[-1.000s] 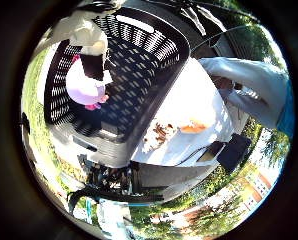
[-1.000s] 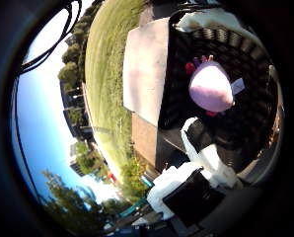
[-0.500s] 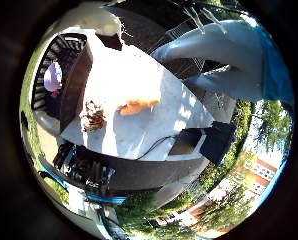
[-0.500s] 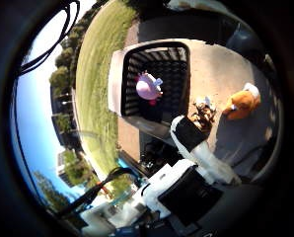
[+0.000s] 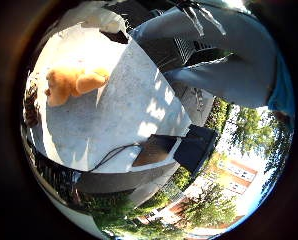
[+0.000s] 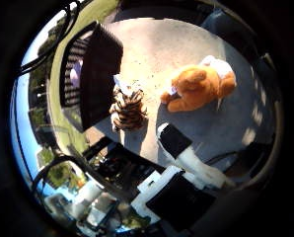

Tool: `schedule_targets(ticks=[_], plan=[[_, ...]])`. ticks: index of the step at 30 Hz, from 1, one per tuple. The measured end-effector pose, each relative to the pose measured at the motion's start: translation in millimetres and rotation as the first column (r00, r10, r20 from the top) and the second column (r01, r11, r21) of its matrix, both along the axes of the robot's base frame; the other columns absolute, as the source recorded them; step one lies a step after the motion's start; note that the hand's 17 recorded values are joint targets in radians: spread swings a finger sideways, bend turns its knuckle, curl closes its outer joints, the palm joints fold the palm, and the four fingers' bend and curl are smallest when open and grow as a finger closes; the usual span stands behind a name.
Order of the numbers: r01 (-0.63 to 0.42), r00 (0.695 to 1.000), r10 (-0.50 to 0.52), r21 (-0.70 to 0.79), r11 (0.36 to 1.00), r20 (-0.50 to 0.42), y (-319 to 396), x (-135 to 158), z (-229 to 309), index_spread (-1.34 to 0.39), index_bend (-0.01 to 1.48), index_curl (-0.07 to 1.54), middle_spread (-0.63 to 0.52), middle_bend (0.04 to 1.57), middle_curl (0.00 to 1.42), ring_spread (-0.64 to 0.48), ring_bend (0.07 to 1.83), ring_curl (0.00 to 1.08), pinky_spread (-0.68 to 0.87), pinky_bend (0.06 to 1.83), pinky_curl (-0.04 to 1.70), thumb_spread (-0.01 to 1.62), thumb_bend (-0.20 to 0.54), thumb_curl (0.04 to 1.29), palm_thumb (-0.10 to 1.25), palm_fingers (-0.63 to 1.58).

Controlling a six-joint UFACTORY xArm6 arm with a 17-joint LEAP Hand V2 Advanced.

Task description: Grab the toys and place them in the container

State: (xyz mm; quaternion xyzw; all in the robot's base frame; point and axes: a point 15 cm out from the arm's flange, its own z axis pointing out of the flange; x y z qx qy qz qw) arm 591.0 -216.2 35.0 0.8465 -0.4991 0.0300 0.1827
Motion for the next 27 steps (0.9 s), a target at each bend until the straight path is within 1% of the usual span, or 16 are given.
schedule_targets(ticks=[5,8,11,14,18,19,20,21,22,23,24,25,27], plan=[[-0.037,0.999,0.039,-0.105,0.994,0.017,-17,7,-21,-0.23,0.15,0.24,0.02,0.18,0.34,0.27,0.49,0.32,0.53,0.72,0.42,1.03,-0.031,0.3,0.48,0.15],[-0.057,0.998,0.059,-0.169,0.984,0.004,-25,5,-38,-0.2,0.15,0.24,0.02,0.19,0.34,0.27,0.49,0.31,0.53,0.73,0.41,1.02,-0.034,0.29,0.48,0.15],[-0.069,0.998,0.067,-0.199,0.978,-0.019,-26,-1,-58,-0.17,0.16,0.24,0.02,0.19,0.35,0.28,0.49,0.31,0.53,0.72,0.39,1.01,-0.035,0.29,0.47,0.17],[-0.081,0.996,0.075,-0.202,0.976,-0.039,-22,-5,-72,-0.14,0.16,0.24,0.0,0.21,0.35,0.28,0.52,0.31,0.53,0.7,0.38,1.01,-0.034,0.29,0.47,0.23],[-0.098,0.994,0.088,-0.2,0.975,-0.058,-14,-8,-83,-0.13,0.23,0.26,-0.03,0.25,0.37,0.27,0.56,0.32,0.53,0.64,0.33,1.01,-0.034,0.29,0.47,0.41],[-0.103,0.994,0.092,-0.2,0.974,-0.063,-12,-9,-85,-0.16,0.26,0.27,-0.05,0.28,0.38,0.25,0.59,0.32,0.52,0.63,0.32,1.01,-0.034,0.29,0.47,0.54],[-0.107,0.993,0.095,-0.2,0.974,-0.069,-11,-10,-86,-0.19,0.25,0.27,-0.06,0.33,0.4,0.21,0.65,0.34,0.52,0.65,0.31,1.01,-0.028,0.29,0.49,0.68],[-0.11,0.993,0.097,-0.201,0.973,-0.072,-10,-10,-86,-0.22,0.21,0.26,-0.08,0.41,0.43,0.19,0.73,0.36,0.49,0.66,0.32,1.02,-0.014,0.3,0.52,0.78],[-0.114,0.992,0.101,-0.2,0.973,-0.077,-9,-11,-87,-0.24,0.18,0.26,-0.09,0.43,0.44,0.18,0.78,0.38,0.48,0.67,0.33,1.03,-0.004,0.3,0.55,0.82],[-0.112,0.992,0.098,-0.199,0.973,-0.079,-9,-11,-88,-0.27,0.1,0.22,-0.1,0.53,0.49,0.17,0.9,0.42,0.48,0.73,0.35,1.04,0.023,0.33,0.62,0.97],[-0.109,0.992,0.095,-0.197,0.974,-0.08,-9,-12,-88,-0.3,0.08,0.2,-0.12,0.61,0.53,0.15,0.99,0.46,0.47,0.78,0.38,1.05,0.039,0.35,0.68,1.02],[-0.102,0.993,0.087,-0.19,0.976,-0.081,-9,-14,-89,-0.33,0.08,0.17,-0.13,0.67,0.57,0.13,1.07,0.5,0.47,0.83,0.41,1.05,0.047,0.37,0.73,1.01],[-0.056,0.996,0.045,-0.167,0.984,-0.072,-16,-19,-89,-0.4,0.18,0.16,-0.16,0.78,0.65,0.08,1.18,0.57,0.45,0.91,0.48,1.04,0.052,0.41,0.8,1.02]])
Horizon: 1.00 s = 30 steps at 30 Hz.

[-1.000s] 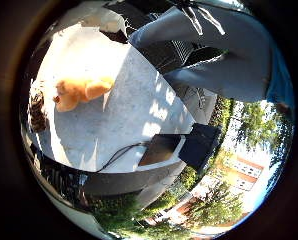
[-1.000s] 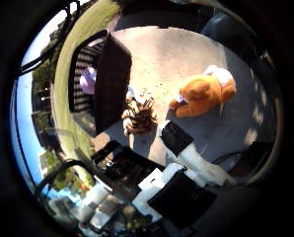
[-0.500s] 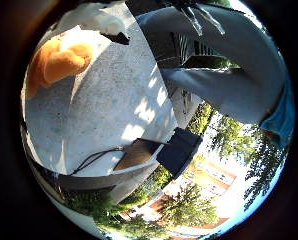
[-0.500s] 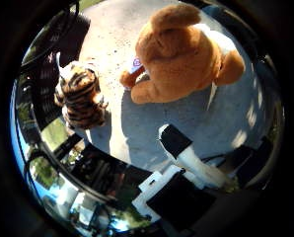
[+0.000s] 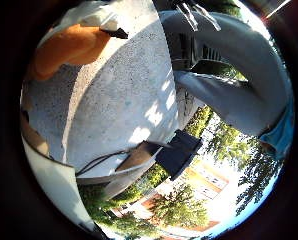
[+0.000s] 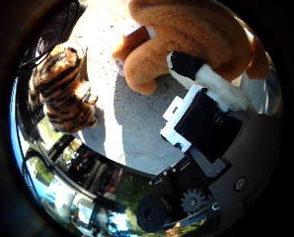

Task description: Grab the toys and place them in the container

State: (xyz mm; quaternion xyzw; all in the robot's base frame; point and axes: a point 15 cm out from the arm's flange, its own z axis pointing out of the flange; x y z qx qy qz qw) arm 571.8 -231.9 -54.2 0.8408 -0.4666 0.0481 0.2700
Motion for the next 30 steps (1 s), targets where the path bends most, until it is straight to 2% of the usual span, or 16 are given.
schedule_targets(ticks=[5,9,16,24,28,30], plan=[[0.149,0.985,-0.158,0.114,0.982,0.072,-27,-4,24,-0.57,0.28,0.12,-0.21,0.95,0.79,0.0,1.27,0.66,0.4,1.16,0.62,1.01,0.047,0.49,0.92,1.1],[0.192,0.971,-0.22,0.25,0.949,0.09,-11,3,61,-0.72,0.43,0.11,-0.22,1.05,0.89,-0.05,1.3,0.71,0.33,1.3,0.73,1.03,0.052,0.56,1.01,1.07],[0.302,0.951,-0.301,0.408,0.862,-0.068,12,-42,144,-0.87,0.61,0.1,-0.23,1.1,0.98,-0.09,1.34,0.76,0.26,1.38,0.81,1.08,0.029,0.63,1.04,1.02],[0.312,0.949,-0.294,0.462,0.83,-0.114,43,-93,293,-0.99,0.75,0.09,-0.23,1.14,1.05,-0.11,1.38,0.81,0.21,1.42,0.87,1.1,-0.011,0.7,1.02,0.96],[0.27,0.963,-0.231,0.494,0.826,-0.14,82,-123,356,-1.03,0.81,0.08,-0.23,1.15,1.08,-0.12,1.39,0.82,0.2,1.43,0.89,1.11,-0.012,0.73,1.01,0.93],[0.241,0.97,-0.181,0.557,0.794,-0.161,121,-137,382,-1.05,0.84,0.07,-0.23,1.16,1.09,-0.12,1.4,0.83,0.19,1.44,0.9,1.11,-0.013,0.74,1.0,0.92]])
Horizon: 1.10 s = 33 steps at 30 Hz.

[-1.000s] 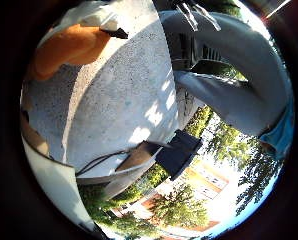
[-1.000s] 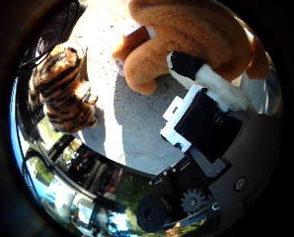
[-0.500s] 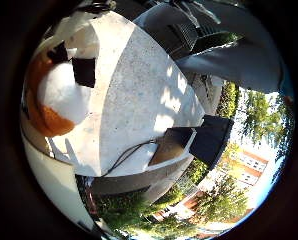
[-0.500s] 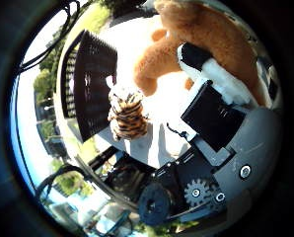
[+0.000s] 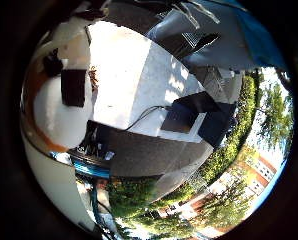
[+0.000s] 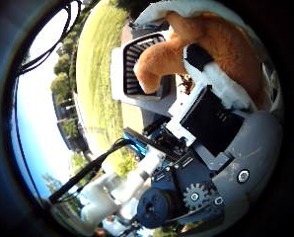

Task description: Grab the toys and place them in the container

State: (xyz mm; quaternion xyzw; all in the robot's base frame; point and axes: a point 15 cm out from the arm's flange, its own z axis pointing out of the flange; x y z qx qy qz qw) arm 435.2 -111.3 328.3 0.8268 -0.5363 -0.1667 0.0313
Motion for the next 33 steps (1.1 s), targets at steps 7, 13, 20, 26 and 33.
schedule_targets(ticks=[7,13,20,26,33], plan=[[-0.181,0.981,0.175,0.073,0.981,0.079,112,-20,64,-1.08,0.91,0.03,-0.23,1.17,1.11,-0.13,1.41,0.85,0.17,1.45,0.93,1.12,-0.013,0.78,0.99,0.9],[-0.227,0.966,0.213,0.082,0.971,0.146,212,-5,65,-1.1,0.98,-0.01,-0.23,1.18,1.13,-0.13,1.42,0.86,0.16,1.46,0.94,1.12,-0.012,0.81,0.98,0.88],[-0.199,0.974,0.189,0.07,0.977,0.125,296,33,-7,-1.1,1.04,-0.02,-0.23,1.19,1.14,-0.14,1.43,0.87,0.16,1.46,0.96,1.12,-0.013,0.83,0.97,0.87],[-0.134,0.984,0.127,0.046,0.99,0.128,335,73,-88,-1.09,1.07,-0.02,-0.23,1.2,1.14,-0.14,1.44,0.88,0.15,1.46,0.97,1.12,-0.021,0.84,0.92,0.83],[-0.065,0.991,0.063,0.018,0.998,0.117,344,100,-170,-0.98,1.1,0.0,-0.2,1.13,1.08,-0.07,1.4,0.82,0.18,1.37,0.95,1.17,-0.02,0.77,0.89,0.8]])
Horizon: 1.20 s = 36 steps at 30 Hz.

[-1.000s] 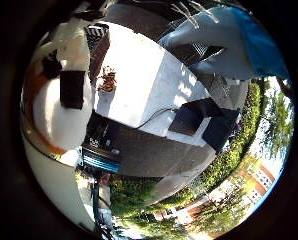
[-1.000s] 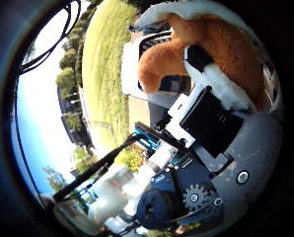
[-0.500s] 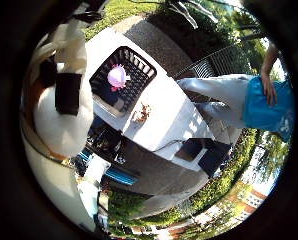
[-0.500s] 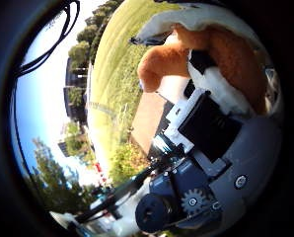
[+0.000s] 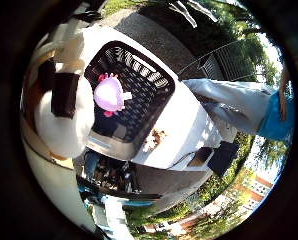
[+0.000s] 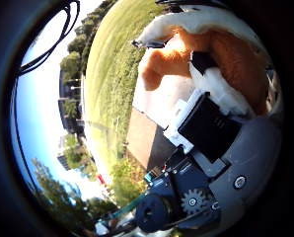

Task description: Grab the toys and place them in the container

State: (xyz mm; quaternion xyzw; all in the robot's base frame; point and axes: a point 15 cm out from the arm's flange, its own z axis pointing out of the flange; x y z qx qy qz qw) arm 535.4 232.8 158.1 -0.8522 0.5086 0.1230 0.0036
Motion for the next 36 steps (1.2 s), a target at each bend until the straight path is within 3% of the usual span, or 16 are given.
schedule_targets(ticks=[5,7,8,9,12,20,28,36], plan=[[0.018,0.998,-0.019,-0.023,1.0,-0.051,-7,-3,-38,-0.78,1.14,0.02,-0.15,0.99,0.99,0.02,1.28,0.74,0.24,1.25,0.89,1.18,-0.022,0.72,0.88,0.77],[0.026,0.997,-0.027,-0.028,0.999,-0.068,-12,-4,-46,-0.64,1.11,0.03,-0.13,0.86,0.93,0.06,1.22,0.71,0.27,1.21,0.89,1.18,-0.027,0.7,0.86,0.59],[0.027,0.997,-0.03,-0.03,0.999,-0.074,-14,-4,-48,-0.56,1.03,0.03,-0.12,0.78,0.9,0.08,1.2,0.71,0.29,1.21,0.89,1.18,-0.028,0.69,0.85,0.41],[0.025,0.997,-0.028,-0.029,0.999,-0.078,-17,-5,-49,-0.48,0.93,0.03,-0.09,0.61,0.82,0.13,1.11,0.68,0.34,1.18,0.88,1.17,-0.031,0.68,0.84,0.08],[0.021,0.995,-0.024,-0.032,0.999,-0.101,-27,-8,-49,-0.44,0.84,0.05,-0.03,0.4,0.67,0.21,0.88,0.55,0.39,1.09,0.79,1.15,-0.031,0.65,0.84,-0.14],[-0.018,0.992,0.016,-0.014,1.0,-0.125,-58,-16,-6,-0.43,0.54,0.08,0.04,0.16,0.47,0.29,0.59,0.37,0.48,0.92,0.64,1.09,-0.025,0.62,0.85,-0.1],[0.052,0.998,-0.051,0.017,0.999,-0.046,-132,-21,91,-0.4,0.35,0.14,0.08,0.16,0.38,0.31,0.51,0.33,0.51,0.82,0.54,1.1,-0.035,0.57,0.79,-0.04],[0.159,0.983,-0.16,-0.016,0.987,-0.09,-247,-56,94,-0.3,0.24,0.2,0.09,0.17,0.34,0.3,0.48,0.31,0.51,0.76,0.47,1.11,-0.029,0.55,0.76,0.03]])
